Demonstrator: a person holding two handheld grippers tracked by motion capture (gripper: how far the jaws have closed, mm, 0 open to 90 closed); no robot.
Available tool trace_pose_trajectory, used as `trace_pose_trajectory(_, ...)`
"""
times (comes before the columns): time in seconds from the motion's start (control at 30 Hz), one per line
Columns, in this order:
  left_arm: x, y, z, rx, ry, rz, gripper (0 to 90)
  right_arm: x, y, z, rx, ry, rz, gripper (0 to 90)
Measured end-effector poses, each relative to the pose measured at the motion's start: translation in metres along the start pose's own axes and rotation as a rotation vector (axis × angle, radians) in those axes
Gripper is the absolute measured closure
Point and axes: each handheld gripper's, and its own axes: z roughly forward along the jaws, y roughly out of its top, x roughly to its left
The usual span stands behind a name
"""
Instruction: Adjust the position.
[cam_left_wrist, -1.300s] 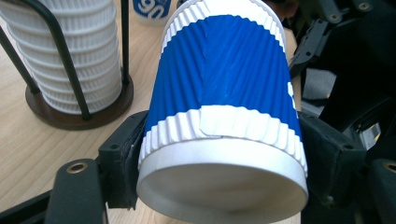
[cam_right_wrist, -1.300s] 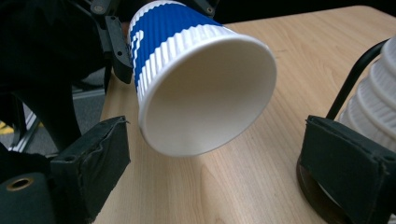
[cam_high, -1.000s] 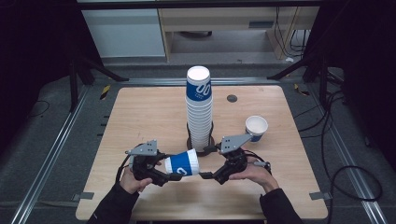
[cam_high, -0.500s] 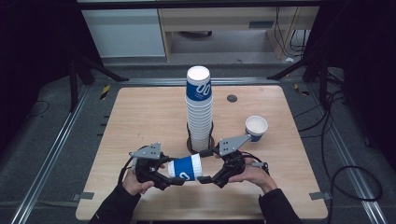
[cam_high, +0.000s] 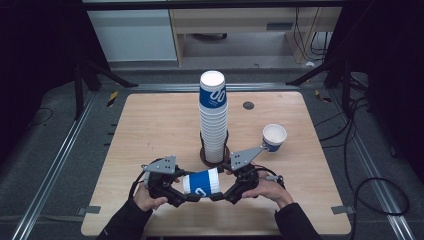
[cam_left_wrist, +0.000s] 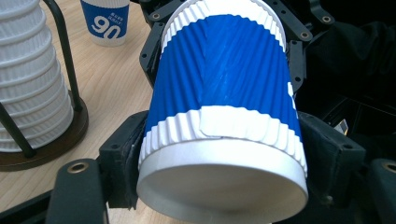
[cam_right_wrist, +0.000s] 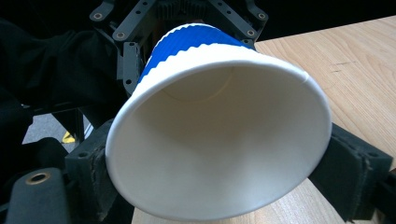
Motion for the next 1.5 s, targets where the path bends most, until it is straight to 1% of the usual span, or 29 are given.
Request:
trace_pose_trajectory(0.23, 0.001, 0.000, 0.001, 0.005, 0.003, -0.008, 24.9, 0.000, -0.001, -0.001, 0.005, -0.007, 0.000, 15.4)
trace_pose_trajectory(0.4, 0.000, 0.001, 0.000, 0.000, 0.024, -0.005, 23.2, -0.001, 0.000, -0.002, 0.009, -0.018, -0.001, 15.9)
trace_pose_trajectory(0.53, 0.002, 0.001, -0.003, 0.018, 0.031, -0.009, 18.6, -0.001, 0.001, -0.007, 0.012, -0.035, -0.002, 16.1)
trace_pose_trajectory(0.6, 0.003, 0.001, -0.005, 0.029, 0.047, -0.010, 17.5, -0.001, 0.001, -0.009, 0.023, -0.044, -0.006, 16.1)
trace_pose_trajectory(0.63, 0.005, 0.000, -0.006, 0.040, 0.049, -0.010, 17.0, -0.002, 0.001, -0.010, 0.033, -0.053, -0.009, 16.0)
trace_pose_trajectory(0.67, 0.005, 0.000, -0.007, 0.048, 0.064, -0.008, 16.5, -0.002, 0.000, -0.010, 0.045, -0.059, -0.010, 16.0)
trace_pose_trajectory(0.73, 0.006, -0.002, -0.006, 0.088, 0.081, -0.003, 16.1, -0.003, -0.001, -0.011, 0.066, -0.076, -0.009, 15.9)
trace_pose_trajectory(0.8, 0.006, -0.003, -0.003, 0.118, 0.100, 0.003, 15.5, -0.004, -0.002, -0.009, 0.100, -0.093, -0.012, 15.8)
trace_pose_trajectory(0.87, 0.007, -0.005, 0.002, 0.152, 0.101, 0.006, 15.1, -0.004, -0.004, -0.007, 0.135, -0.107, -0.017, 15.7)
trace_pose_trajectory(0.9, 0.007, -0.005, 0.004, 0.162, 0.105, 0.003, 15.1, -0.005, -0.005, -0.005, 0.151, -0.104, -0.016, 15.7)
trace_pose_trajectory(1.03, 0.007, -0.008, 0.014, 0.228, 0.120, 0.018, 15.0, -0.004, -0.007, 0.002, 0.210, -0.118, -0.027, 15.6)
trace_pose_trajectory(1.23, 0.004, -0.011, 0.028, 0.309, 0.121, 0.046, 15.2, -0.002, -0.008, 0.012, 0.248, -0.094, -0.040, 16.0)
trace_pose_trajectory(1.33, 0.003, -0.013, 0.033, 0.341, 0.108, 0.056, 17.3, 0.000, -0.009, 0.016, 0.276, -0.079, -0.057, 16.1)
trace_pose_trajectory(1.4, 0.002, -0.013, 0.035, 0.348, 0.096, 0.057, 20.0, 0.001, -0.009, 0.018, 0.287, -0.070, -0.062, 16.1)
trace_pose_trajectory(1.43, 0.001, -0.013, 0.035, 0.351, 0.090, 0.059, 23.4, 0.001, -0.009, 0.019, 0.290, -0.070, -0.063, 16.1)
trace_pose_trajectory(1.5, 0.001, -0.013, 0.036, 0.356, 0.091, 0.065, 24.9, 0.001, -0.009, 0.019, 0.290, -0.065, -0.060, 16.0)
